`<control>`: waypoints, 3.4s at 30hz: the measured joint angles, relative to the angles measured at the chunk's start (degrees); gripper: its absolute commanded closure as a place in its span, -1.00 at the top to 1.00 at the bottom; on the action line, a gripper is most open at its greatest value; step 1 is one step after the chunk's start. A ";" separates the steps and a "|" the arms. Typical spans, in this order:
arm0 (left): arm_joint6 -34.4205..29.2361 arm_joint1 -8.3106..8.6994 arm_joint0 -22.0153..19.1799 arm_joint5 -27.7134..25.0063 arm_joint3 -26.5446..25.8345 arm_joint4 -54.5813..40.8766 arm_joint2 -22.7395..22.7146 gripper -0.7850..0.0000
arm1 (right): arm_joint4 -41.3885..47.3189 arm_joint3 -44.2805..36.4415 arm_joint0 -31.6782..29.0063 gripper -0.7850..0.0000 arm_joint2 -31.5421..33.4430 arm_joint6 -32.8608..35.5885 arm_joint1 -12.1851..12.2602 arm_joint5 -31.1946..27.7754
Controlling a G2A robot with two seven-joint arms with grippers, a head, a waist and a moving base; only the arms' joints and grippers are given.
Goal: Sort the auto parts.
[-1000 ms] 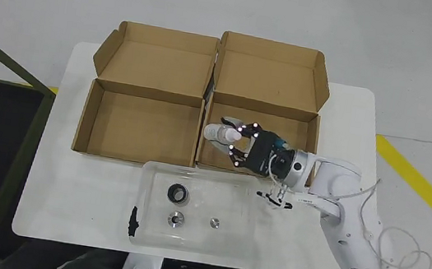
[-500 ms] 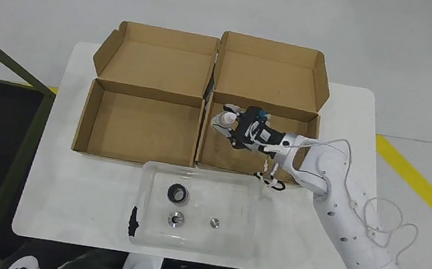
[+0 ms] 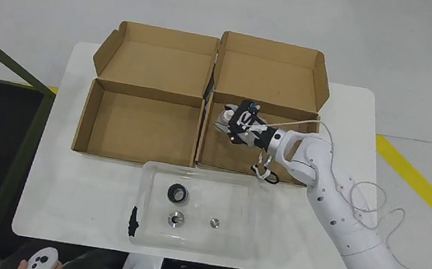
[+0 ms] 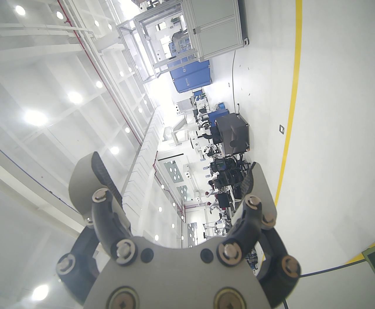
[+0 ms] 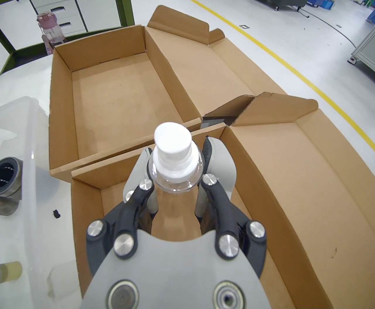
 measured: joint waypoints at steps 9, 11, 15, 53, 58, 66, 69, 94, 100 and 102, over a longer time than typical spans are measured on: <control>0.00 0.00 0.00 0.00 0.00 0.00 0.00 1.00 | 1.13 4.40 2.36 -0.47 -1.34 0.69 -0.99 0.34; 0.00 0.00 0.00 0.00 0.00 0.00 0.00 1.00 | 1.15 5.08 2.74 -0.45 -1.63 0.68 -1.19 0.39; 0.00 0.00 0.00 0.00 0.00 0.00 0.00 1.00 | 0.79 5.89 3.18 -0.17 -1.98 0.52 -1.46 0.53; 0.00 0.00 0.00 0.00 0.00 0.00 0.00 1.00 | -6.12 -35.97 -20.97 1.00 12.74 12.41 5.06 -13.05; 0.00 0.00 0.00 0.00 0.00 0.00 0.00 1.00 | -7.97 -38.71 -25.03 1.00 12.80 13.18 5.75 -15.04; 0.00 0.00 0.00 0.00 0.00 0.00 0.00 1.00 | -12.33 -41.14 -29.99 1.00 10.85 13.99 6.58 -17.16; 0.00 0.00 0.00 0.00 0.00 0.00 0.00 1.00 | -14.26 -41.73 -30.87 1.00 10.12 14.03 6.78 -17.18; 0.00 0.00 0.00 0.00 0.00 0.00 0.00 1.00 | -24.07 -42.26 -30.63 1.00 2.57 22.01 7.31 -17.54; 0.00 0.00 0.00 0.00 0.00 0.00 0.00 1.00 | -25.13 -41.84 -29.45 0.51 0.98 24.86 7.18 -17.25; 0.00 0.00 0.00 0.00 0.00 0.00 0.00 1.00 | -25.09 -41.63 -29.22 0.44 0.66 25.44 7.15 -17.15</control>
